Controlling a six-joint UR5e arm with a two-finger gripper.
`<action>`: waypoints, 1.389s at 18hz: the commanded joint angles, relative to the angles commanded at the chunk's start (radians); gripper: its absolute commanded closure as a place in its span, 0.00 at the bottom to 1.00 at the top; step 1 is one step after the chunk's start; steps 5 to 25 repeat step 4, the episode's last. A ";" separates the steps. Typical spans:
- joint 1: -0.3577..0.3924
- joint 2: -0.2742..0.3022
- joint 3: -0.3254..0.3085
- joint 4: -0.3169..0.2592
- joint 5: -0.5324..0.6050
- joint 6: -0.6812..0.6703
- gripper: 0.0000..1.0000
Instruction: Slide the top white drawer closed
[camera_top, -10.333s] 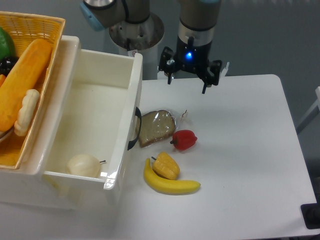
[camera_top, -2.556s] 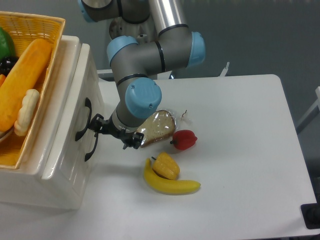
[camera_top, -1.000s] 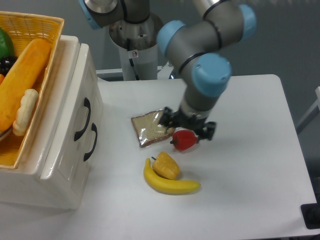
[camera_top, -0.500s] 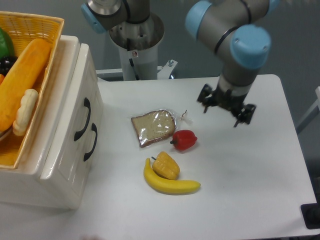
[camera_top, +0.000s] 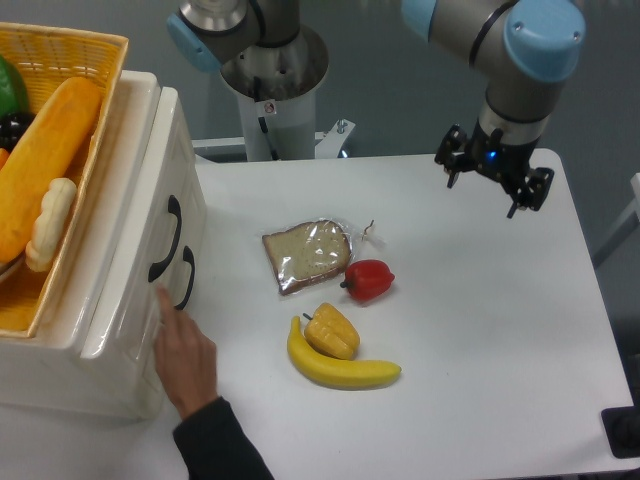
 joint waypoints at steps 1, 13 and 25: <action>0.009 0.006 -0.003 -0.002 -0.002 0.009 0.00; 0.029 0.020 -0.011 -0.003 -0.008 0.043 0.00; 0.029 0.020 -0.011 -0.003 -0.008 0.043 0.00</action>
